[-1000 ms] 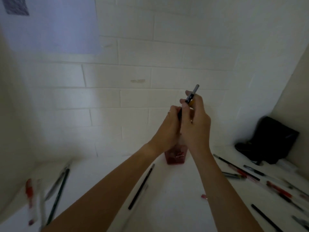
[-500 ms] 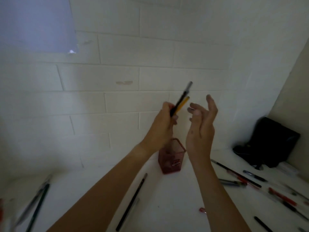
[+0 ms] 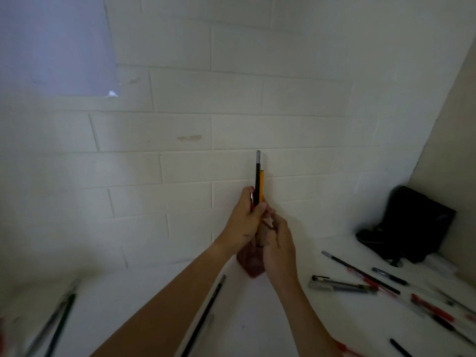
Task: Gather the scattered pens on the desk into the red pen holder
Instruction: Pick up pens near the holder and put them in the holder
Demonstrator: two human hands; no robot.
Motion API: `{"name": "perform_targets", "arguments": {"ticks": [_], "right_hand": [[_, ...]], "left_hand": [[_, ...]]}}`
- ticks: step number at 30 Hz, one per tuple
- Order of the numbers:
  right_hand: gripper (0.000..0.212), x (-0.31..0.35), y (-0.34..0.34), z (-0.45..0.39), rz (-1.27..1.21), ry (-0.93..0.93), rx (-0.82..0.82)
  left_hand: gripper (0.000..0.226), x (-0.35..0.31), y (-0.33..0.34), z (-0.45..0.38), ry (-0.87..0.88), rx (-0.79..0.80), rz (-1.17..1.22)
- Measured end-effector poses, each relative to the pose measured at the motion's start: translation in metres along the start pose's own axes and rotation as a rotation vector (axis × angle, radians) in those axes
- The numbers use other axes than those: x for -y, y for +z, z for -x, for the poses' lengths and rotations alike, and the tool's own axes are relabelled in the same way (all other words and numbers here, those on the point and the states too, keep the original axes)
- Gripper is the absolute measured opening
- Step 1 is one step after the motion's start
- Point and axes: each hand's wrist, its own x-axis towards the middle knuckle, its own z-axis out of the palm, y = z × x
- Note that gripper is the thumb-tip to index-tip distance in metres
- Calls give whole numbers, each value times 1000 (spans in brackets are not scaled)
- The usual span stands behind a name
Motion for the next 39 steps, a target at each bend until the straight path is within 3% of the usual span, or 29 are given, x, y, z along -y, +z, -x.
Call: {"name": "perform_targets", "arguments": {"ticks": [4, 9, 12, 17, 20, 23, 27, 32, 39], "right_hand": [[41, 0, 7, 0, 3, 0, -5], [41, 10, 0, -4, -13, -78, -160], [41, 19, -2, -14, 14, -124, -130], [26, 20, 2, -29, 190, -245, -153], [26, 12, 3, -29, 263, -122, -126], [26, 3, 1, -18, 292, -10, -22], [30, -4, 1, -5, 283, -5, -2], [33, -11, 7, -3, 293, 6, -21], [44, -16, 15, 11, 345, -25, -42]], "left_hand": [[9, 0, 0, -7, 29, -16, -60], [9, 15, -6, 0, 50, -2, -293], [12, 21, -11, 2, 91, 23, -344], [14, 22, -9, 5, 216, 68, -422], [15, 28, -8, 8, 260, 8, -462], [36, 36, -6, 24, 227, -153, -536], [44, 43, -3, 46, 169, -319, -695], [11, 42, -18, 40, 16, -336, -651], [24, 26, -27, 39, -125, -323, -537]]}}
